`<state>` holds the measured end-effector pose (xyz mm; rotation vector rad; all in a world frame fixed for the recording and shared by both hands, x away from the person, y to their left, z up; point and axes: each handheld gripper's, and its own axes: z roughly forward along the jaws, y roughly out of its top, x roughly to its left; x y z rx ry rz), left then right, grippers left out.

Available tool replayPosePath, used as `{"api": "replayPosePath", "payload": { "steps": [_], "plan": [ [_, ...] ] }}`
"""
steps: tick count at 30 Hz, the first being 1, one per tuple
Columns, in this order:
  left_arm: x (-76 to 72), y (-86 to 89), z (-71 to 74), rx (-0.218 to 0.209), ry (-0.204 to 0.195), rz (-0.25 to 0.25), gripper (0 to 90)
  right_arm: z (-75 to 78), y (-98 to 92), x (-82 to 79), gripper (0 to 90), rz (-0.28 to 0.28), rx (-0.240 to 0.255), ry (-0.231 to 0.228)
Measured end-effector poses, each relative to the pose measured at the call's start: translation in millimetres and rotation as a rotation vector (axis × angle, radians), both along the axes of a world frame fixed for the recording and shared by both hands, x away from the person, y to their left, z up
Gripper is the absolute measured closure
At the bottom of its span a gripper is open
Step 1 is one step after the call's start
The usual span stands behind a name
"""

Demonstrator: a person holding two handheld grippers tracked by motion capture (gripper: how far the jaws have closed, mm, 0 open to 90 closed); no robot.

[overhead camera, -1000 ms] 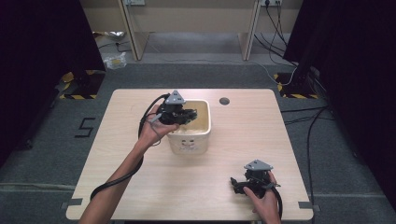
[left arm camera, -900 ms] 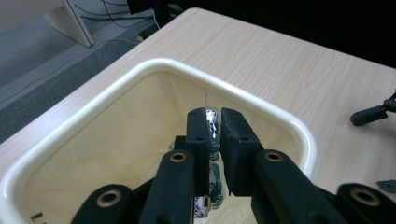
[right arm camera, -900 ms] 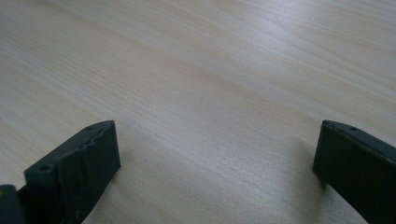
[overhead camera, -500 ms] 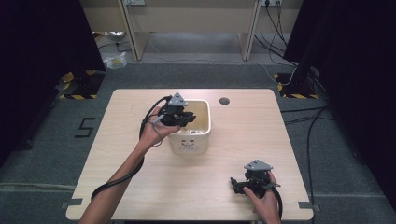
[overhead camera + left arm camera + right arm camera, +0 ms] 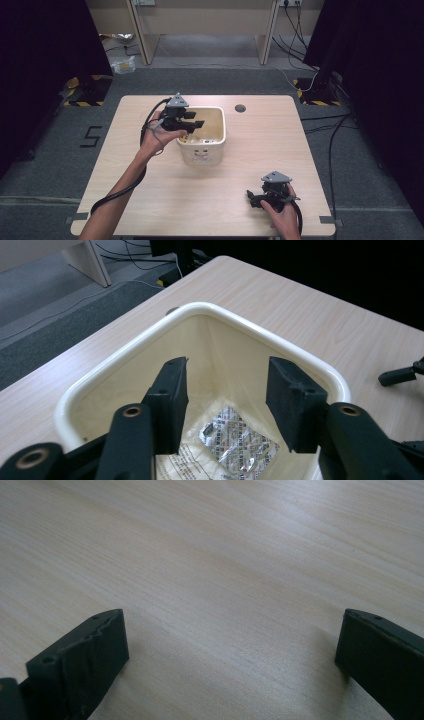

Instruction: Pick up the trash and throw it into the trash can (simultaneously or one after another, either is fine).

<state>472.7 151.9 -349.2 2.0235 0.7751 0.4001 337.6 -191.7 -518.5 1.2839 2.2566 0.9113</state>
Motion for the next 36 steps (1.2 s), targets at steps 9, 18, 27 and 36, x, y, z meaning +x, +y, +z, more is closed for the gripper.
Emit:
{"api": "replayPosePath", "payload": {
  "steps": [9, 18, 27, 36],
  "plan": [
    [3.4, 37.1, 7.7, -0.050, -0.014, 0.094, 39.0, 0.0, 0.0, 0.0, 0.7, 0.000, -0.001, 0.000],
    [5.7, 74.2, 5.1, -0.060, -0.007, 0.169, 34.2, 0.0, 0.0, 0.1, 0.6, -0.001, 0.000, 0.001],
    [13.3, 101.0, -12.6, -0.044, 0.013, 0.238, 33.9, 0.0, 0.0, 0.1, 0.6, -0.001, 0.000, 0.001],
    [19.6, 115.5, -28.8, -0.018, 0.022, 0.274, 37.2, 0.1, -0.1, 0.1, 0.6, 0.000, -0.001, 0.002]
  ]
}}
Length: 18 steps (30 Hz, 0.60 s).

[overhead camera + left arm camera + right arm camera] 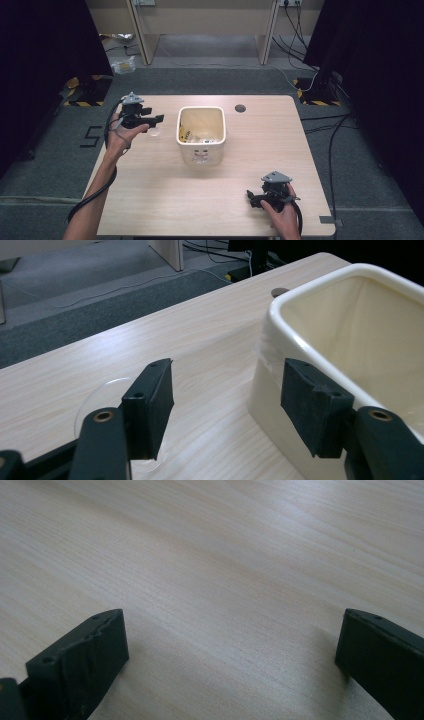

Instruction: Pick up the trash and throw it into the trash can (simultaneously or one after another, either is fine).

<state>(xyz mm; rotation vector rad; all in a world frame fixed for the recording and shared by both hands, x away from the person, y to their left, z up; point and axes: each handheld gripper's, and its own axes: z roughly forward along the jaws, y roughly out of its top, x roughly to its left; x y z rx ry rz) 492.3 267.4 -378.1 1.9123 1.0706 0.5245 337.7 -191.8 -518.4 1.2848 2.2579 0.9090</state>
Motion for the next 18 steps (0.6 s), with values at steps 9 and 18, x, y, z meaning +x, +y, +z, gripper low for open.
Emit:
{"api": "replayPosePath", "payload": {
  "steps": [9, 18],
  "plan": [
    [7.4, 2.5, -17.2, 0.020, 0.007, 0.014, 37.5, 0.0, 0.0, 0.0, 0.6, 0.000, 0.000, 0.000],
    [16.2, 1.1, -31.0, 0.045, 0.017, 0.025, 33.3, 0.0, 0.0, 0.0, 0.6, 0.000, 0.000, 0.000]
  ]
}}
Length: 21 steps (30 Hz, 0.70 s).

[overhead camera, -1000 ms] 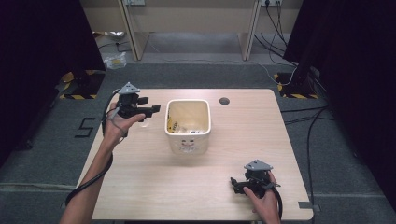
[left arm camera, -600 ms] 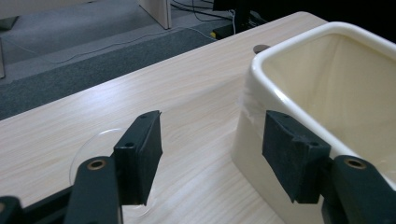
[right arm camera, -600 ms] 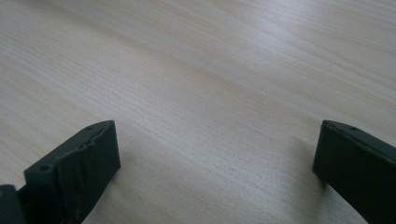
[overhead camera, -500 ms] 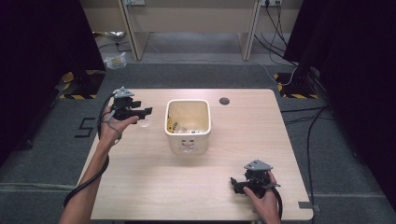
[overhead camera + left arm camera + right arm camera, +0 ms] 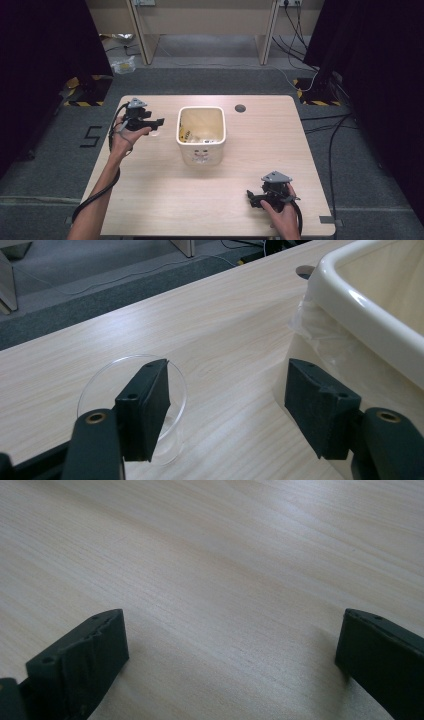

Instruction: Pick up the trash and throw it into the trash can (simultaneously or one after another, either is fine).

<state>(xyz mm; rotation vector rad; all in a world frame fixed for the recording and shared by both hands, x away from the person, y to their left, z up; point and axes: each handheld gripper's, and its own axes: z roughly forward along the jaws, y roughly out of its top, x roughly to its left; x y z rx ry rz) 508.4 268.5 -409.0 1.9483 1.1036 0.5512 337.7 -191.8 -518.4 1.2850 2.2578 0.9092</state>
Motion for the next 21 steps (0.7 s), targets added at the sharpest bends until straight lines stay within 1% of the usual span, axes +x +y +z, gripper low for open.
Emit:
{"api": "replayPosePath", "payload": {
  "steps": [3, 9, 14, 15, 20, 21],
  "plan": [
    [3.0, 0.4, -4.7, 0.003, 0.011, 0.004, 32.8, 0.0, 0.0, 0.0, 0.6, 0.001, 0.000, 0.000],
    [5.3, -1.3, -10.3, 0.028, 0.013, 0.005, 32.9, 0.0, 0.0, 0.0, 0.6, 0.000, 0.000, 0.000],
    [7.2, -0.4, -14.1, 0.037, 0.017, 0.004, 33.3, 0.0, 0.0, 0.0, 0.6, 0.000, 0.000, 0.000],
    [7.9, 0.1, -15.2, 0.035, 0.017, 0.005, 33.6, 0.0, 0.0, 0.0, 0.6, 0.000, 0.000, 0.000],
    [10.2, 1.0, -20.8, 0.053, 0.020, 0.010, 36.6, 0.0, 0.0, 0.0, 0.6, 0.000, 0.000, 0.000],
    [10.3, 0.6, -22.5, 0.064, 0.021, 0.005, 37.3, 0.0, 0.0, 0.0, 0.6, 0.000, 0.000, 0.000]
  ]
}}
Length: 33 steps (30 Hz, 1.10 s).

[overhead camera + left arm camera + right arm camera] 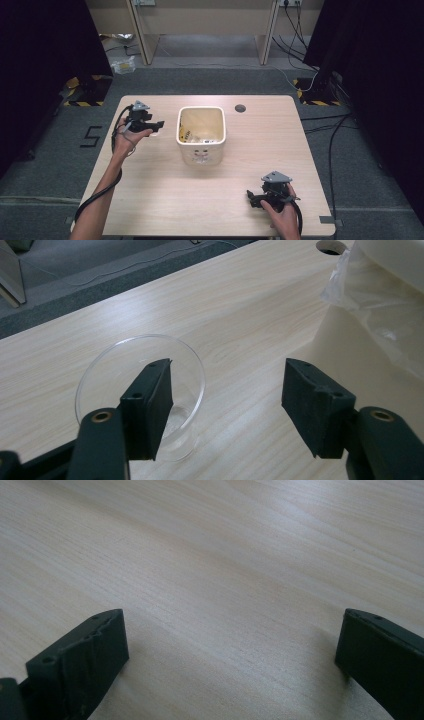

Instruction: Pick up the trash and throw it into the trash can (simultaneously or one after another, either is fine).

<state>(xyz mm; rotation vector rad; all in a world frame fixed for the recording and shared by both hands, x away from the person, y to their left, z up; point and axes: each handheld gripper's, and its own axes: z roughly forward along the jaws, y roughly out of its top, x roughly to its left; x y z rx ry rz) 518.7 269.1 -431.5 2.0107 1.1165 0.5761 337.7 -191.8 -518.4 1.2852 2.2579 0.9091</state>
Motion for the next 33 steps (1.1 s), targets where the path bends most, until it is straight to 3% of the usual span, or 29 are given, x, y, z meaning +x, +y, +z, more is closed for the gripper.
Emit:
{"api": "replayPosePath", "payload": {
  "steps": [7, 17, 22, 33],
  "plan": [
    [4.9, 0.1, -8.4, 0.057, -0.006, -0.002, 47.3, 0.0, 0.0, 0.0, 0.6, 0.000, 0.000, 0.000],
    [12.3, 1.5, -19.8, 0.082, 0.019, -0.003, 63.9, -0.1, 0.0, 0.0, 0.6, 0.000, 0.001, -0.001],
    [12.7, 3.6, -24.2, 0.092, 0.029, 0.010, 76.9, -0.1, 0.0, 0.0, 0.6, 0.000, 0.001, -0.001],
    [4.9, 8.0, -14.2, 0.100, 0.021, 0.017, 81.9, 0.0, 0.0, 0.0, 0.6, 0.000, 0.000, 0.000]
  ]
}}
